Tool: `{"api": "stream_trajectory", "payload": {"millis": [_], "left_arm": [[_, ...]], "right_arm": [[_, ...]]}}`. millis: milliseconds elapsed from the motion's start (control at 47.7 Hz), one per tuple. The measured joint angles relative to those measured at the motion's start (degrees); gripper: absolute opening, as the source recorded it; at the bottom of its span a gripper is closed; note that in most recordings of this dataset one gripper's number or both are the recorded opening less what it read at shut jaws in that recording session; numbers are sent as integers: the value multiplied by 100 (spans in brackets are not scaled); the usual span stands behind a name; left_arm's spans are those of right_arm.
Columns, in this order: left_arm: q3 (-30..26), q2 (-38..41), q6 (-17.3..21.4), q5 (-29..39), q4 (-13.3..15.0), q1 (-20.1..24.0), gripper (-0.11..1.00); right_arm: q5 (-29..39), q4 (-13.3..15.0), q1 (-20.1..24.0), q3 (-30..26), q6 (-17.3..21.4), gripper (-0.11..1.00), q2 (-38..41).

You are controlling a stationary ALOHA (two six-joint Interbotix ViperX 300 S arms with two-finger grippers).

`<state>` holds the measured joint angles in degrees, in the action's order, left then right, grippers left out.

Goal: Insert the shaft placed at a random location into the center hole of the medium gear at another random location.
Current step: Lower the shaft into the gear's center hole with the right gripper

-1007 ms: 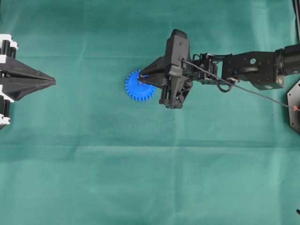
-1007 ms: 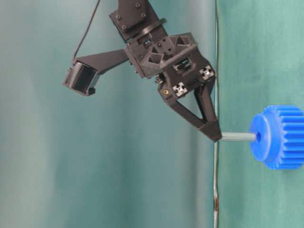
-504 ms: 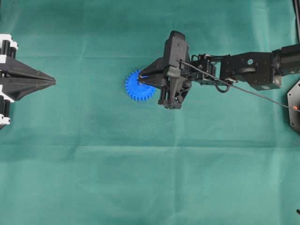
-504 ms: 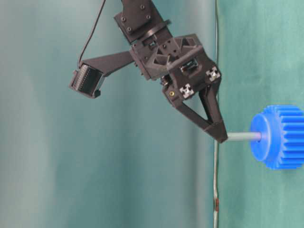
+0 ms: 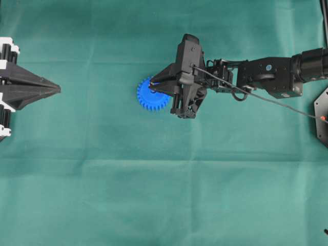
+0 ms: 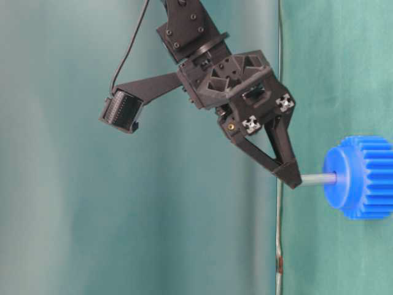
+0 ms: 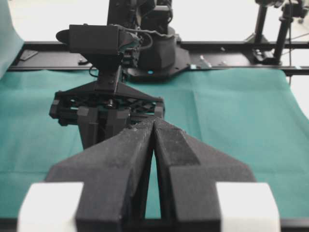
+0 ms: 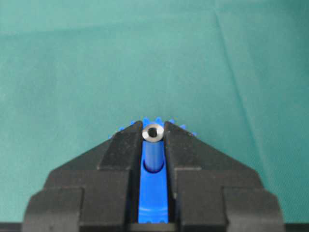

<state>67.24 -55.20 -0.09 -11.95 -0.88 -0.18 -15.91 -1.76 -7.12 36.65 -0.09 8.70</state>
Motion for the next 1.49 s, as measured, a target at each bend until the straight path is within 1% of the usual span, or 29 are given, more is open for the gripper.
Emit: {"api": "stream_trajectory", "payload": {"millis": [483, 860, 1490], "left_arm": [[0, 0, 0, 0, 0, 0, 0], [0, 0, 0, 0, 0, 0, 0], [0, 0, 18, 0, -9, 0, 0]], "right_arm": [[9, 9, 0, 9, 0, 13, 0], [0, -9, 35, 9, 0, 13, 316], [0, -9, 26, 0, 0, 13, 413]]}}
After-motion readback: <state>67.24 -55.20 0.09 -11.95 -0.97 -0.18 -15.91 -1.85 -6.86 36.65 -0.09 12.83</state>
